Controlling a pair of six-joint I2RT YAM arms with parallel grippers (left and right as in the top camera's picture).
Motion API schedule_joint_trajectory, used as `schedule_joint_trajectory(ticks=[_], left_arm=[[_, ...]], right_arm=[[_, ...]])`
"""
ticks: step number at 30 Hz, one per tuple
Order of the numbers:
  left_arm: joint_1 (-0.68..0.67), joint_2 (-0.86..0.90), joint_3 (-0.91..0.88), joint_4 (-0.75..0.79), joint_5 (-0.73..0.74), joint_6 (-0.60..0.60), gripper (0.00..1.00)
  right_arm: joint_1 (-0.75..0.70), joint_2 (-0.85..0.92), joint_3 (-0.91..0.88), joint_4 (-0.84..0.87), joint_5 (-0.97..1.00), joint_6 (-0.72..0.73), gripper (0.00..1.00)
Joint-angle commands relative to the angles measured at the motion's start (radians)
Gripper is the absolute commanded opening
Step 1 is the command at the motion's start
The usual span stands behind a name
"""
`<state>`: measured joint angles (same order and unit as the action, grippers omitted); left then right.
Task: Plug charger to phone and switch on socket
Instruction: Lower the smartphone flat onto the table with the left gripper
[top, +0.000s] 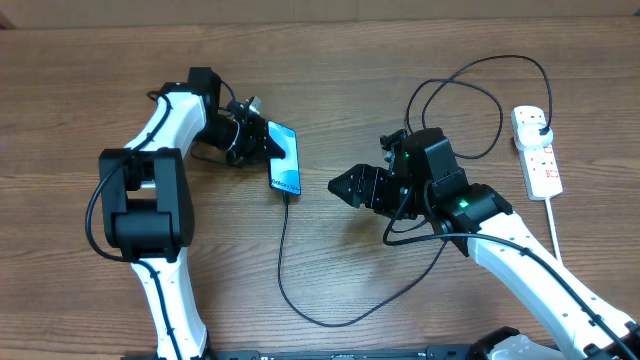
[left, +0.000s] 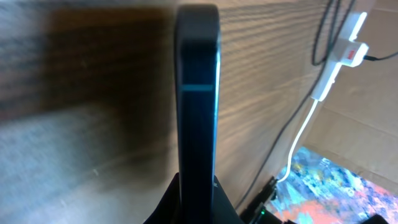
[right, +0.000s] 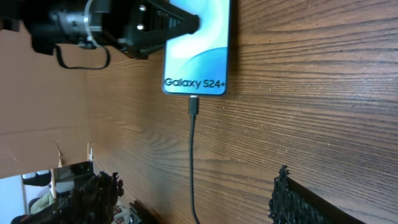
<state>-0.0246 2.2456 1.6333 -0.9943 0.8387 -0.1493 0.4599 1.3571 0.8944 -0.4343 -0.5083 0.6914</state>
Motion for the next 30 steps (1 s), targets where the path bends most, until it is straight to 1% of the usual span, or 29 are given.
schedule_joint_trajectory(ticks=[1,12,18,22,26,30], left_arm=[[-0.005,0.012,0.01,0.012,-0.01,0.023,0.04],[-0.017,0.012,0.006,0.015,-0.236,0.023,0.04],[-0.031,0.012,0.005,0.011,-0.285,0.022,0.05],[-0.044,0.012,0.005,0.011,-0.346,0.014,0.07],[-0.053,0.012,0.005,0.01,-0.373,0.014,0.13],[-0.056,0.012,0.005,0.008,-0.378,0.013,0.15]], right_arm=[[-0.001,-0.002,0.004,0.004,0.011,-0.016,0.8],[-0.001,-0.002,0.004,0.005,0.011,-0.017,0.8],[-0.001,-0.002,0.004,0.005,0.011,-0.016,0.8],[-0.001,-0.002,0.004,0.003,0.011,-0.016,0.8],[-0.001,-0.002,0.004,0.002,0.011,-0.016,0.8],[-0.001,-0.002,0.004,0.002,0.011,-0.017,0.8]])
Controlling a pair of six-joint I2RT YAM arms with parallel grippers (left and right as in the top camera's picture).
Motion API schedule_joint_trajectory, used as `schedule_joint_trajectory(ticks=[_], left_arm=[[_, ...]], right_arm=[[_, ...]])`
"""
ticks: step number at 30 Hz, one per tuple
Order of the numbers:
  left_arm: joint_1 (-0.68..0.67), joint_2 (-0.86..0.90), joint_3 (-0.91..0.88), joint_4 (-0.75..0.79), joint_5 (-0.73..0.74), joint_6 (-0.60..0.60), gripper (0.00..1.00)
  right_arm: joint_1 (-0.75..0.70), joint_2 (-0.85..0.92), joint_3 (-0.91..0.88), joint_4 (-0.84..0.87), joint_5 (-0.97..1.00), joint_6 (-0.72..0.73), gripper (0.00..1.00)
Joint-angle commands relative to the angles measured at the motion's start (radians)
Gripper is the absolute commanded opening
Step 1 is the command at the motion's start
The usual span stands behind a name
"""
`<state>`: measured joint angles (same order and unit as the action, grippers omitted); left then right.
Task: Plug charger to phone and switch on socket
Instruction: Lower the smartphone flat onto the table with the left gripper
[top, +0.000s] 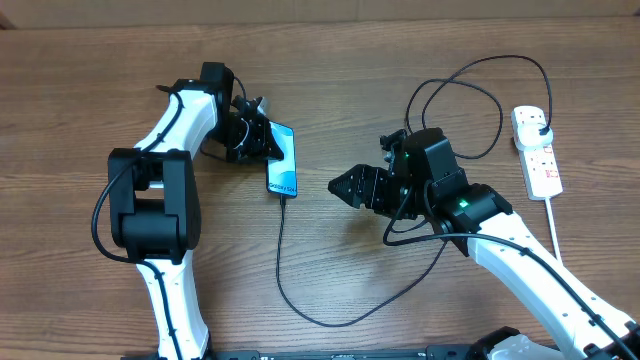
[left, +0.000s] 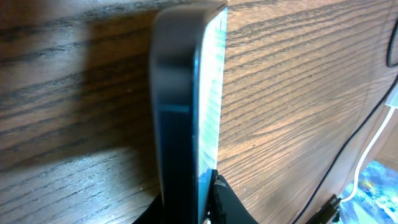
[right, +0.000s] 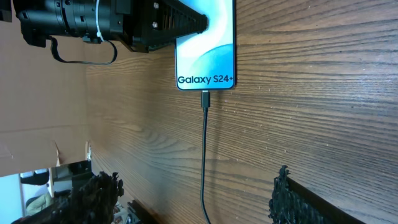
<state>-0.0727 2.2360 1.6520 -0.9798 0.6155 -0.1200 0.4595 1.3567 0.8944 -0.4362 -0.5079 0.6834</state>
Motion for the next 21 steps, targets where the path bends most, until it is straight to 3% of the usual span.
schedule_joint_trajectory(ticks=[1,21], left_arm=[[-0.008,0.021,-0.013,-0.007,-0.155,-0.016,0.15],[-0.01,0.021,-0.014,-0.009,-0.19,-0.015,0.2]], right_arm=[[-0.001,-0.001,0.004,0.003,0.011,-0.008,0.8],[-0.001,-0.001,0.004,0.003,0.011,-0.008,0.8]])
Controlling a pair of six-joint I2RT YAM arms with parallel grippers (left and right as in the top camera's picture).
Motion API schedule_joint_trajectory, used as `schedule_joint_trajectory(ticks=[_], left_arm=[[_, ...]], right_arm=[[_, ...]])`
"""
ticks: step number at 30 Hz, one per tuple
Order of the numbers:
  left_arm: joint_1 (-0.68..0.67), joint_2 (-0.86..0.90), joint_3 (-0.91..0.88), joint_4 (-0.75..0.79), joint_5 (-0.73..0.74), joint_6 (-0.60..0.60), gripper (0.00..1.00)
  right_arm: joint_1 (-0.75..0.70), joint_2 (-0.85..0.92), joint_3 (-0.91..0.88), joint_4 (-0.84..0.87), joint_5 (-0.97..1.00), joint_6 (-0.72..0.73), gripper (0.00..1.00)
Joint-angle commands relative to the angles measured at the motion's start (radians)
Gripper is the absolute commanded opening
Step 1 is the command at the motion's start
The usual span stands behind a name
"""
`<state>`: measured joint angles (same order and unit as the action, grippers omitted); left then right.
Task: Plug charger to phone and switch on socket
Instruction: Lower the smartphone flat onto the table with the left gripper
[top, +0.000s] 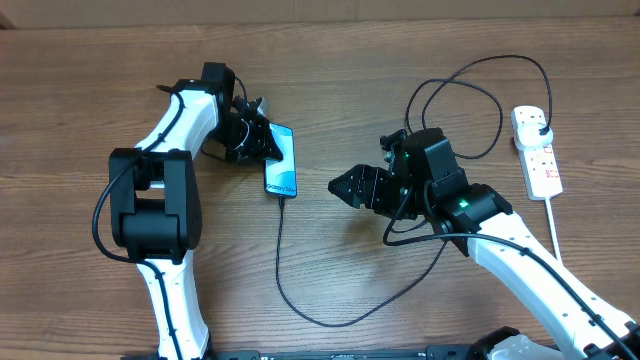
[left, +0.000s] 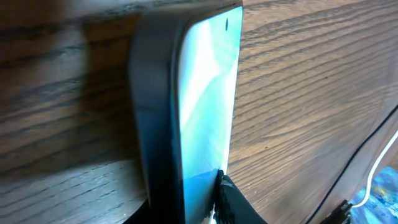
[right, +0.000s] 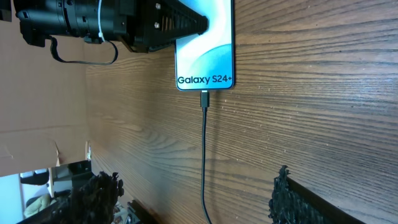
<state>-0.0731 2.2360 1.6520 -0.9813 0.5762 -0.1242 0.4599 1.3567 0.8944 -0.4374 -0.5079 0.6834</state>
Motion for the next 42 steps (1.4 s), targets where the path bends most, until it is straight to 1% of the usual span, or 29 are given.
schedule_joint_trajectory(ticks=[1,5,11,17,21,32,35,38,40,42], left_arm=[[-0.011,0.021,-0.014,-0.009,-0.159,-0.011,0.2],[-0.016,0.021,-0.014,-0.01,-0.166,-0.011,0.21],[-0.019,0.021,-0.014,-0.009,-0.2,-0.011,0.26],[-0.02,0.021,-0.014,-0.009,-0.214,-0.011,0.28],[-0.02,0.021,-0.014,-0.009,-0.223,-0.011,0.34],[-0.02,0.021,-0.014,-0.008,-0.245,-0.011,0.4],[-0.02,0.021,-0.014,-0.008,-0.247,-0.011,0.43],[-0.02,0.021,-0.014,-0.008,-0.247,-0.011,0.44],[-0.02,0.021,-0.014,-0.008,-0.247,-0.011,0.48],[-0.02,0.021,-0.014,-0.008,-0.247,-0.01,0.49]], right_arm=[[-0.001,-0.001,0.004,0.004,0.01,-0.009,0.8],[-0.001,-0.001,0.004,0.004,0.011,-0.008,0.8],[-0.001,-0.001,0.004,0.004,0.01,-0.009,0.8],[-0.001,-0.001,0.004,0.004,0.01,-0.009,0.8],[-0.001,-0.001,0.004,0.004,0.011,-0.008,0.8],[-0.001,-0.001,0.004,0.004,0.011,-0.008,0.8],[-0.001,-0.001,0.004,0.005,0.01,-0.008,0.8],[-0.001,-0.001,0.004,0.005,0.01,-0.008,0.8],[-0.001,-0.001,0.004,0.005,0.01,-0.008,0.8],[-0.001,-0.001,0.004,0.005,0.01,-0.008,0.8]])
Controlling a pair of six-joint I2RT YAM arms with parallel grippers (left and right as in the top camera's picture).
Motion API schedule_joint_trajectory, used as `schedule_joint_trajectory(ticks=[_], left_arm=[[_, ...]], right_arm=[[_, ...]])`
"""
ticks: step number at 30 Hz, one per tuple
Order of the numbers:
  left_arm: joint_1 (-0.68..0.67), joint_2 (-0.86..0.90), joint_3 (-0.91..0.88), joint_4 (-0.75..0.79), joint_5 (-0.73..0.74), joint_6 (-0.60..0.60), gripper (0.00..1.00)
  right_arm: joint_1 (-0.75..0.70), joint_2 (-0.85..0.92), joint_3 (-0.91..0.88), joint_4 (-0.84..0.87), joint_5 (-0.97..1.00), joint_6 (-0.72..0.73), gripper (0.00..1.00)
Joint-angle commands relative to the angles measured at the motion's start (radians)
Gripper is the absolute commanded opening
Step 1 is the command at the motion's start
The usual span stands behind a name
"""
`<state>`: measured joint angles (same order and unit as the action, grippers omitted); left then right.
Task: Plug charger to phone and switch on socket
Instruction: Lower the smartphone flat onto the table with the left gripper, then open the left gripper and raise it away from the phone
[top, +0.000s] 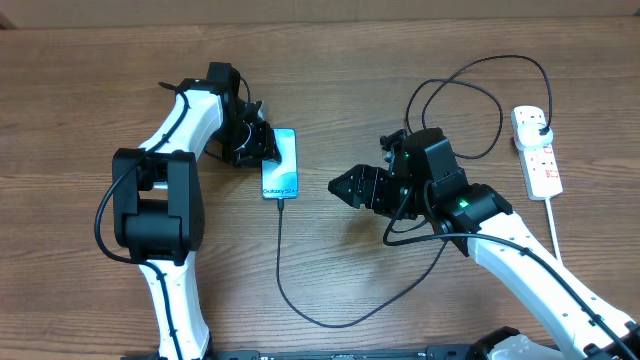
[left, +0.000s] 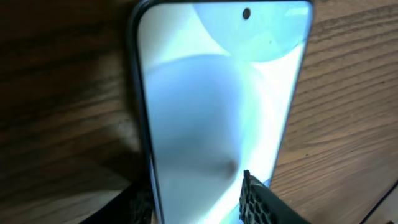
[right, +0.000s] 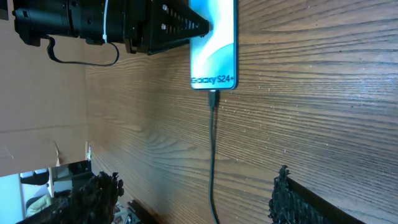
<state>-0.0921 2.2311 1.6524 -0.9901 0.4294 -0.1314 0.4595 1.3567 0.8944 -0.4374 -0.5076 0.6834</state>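
Observation:
The phone (top: 281, 165) lies flat on the wooden table (top: 330, 60), its blue screen up. A black charger cable (top: 281, 250) is plugged into the phone's near end. My left gripper (top: 260, 150) is at the phone's left edge. In the left wrist view the screen (left: 217, 106) fills the frame and the left gripper (left: 196, 205) is open, one finger beside the edge and one finger (left: 261, 202) over the glass. My right gripper (top: 343, 186) is open and empty to the right of the phone. The right wrist view shows the phone (right: 214, 46) and cable (right: 212, 155).
A white power strip (top: 537, 150) with red switches lies at the far right, with a black plug in its far socket. The black cable loops behind my right arm and runs in a wide curve (top: 330, 322) along the table's near side.
The phone was tilted on its long edge between the left fingers and now lies flat, screen up. The left fingers now stand wider apart. The right arm has not moved.
First my left gripper held the phone upright on its long edge with the cable plugged in, and the right gripper stood open nearby. The phone then showed more and more of its screen at each moment. Now it lies flat with the left fingers apart.

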Motion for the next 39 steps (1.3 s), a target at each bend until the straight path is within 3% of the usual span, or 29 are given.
schedule_joint_trajectory(ticks=[1,10,14,22,39], left_arm=[[-0.001,0.026,-0.014,0.0,-0.1,-0.003,0.49],[-0.001,0.026,-0.014,0.001,-0.1,-0.003,0.45],[0.008,0.026,-0.012,0.003,-0.101,-0.026,0.53],[0.032,-0.016,0.068,-0.051,-0.1,-0.041,0.53],[0.032,-0.501,0.126,-0.095,-0.099,-0.041,0.54]], right_arm=[[-0.001,-0.001,0.004,0.005,0.01,-0.008,0.8],[-0.001,-0.001,0.004,0.004,0.01,-0.009,0.8],[-0.001,-0.001,0.004,0.0,0.01,-0.009,0.8],[-0.001,-0.001,0.004,-0.023,0.01,-0.031,0.8],[-0.001,-0.001,0.004,-0.029,0.01,-0.031,0.8]])
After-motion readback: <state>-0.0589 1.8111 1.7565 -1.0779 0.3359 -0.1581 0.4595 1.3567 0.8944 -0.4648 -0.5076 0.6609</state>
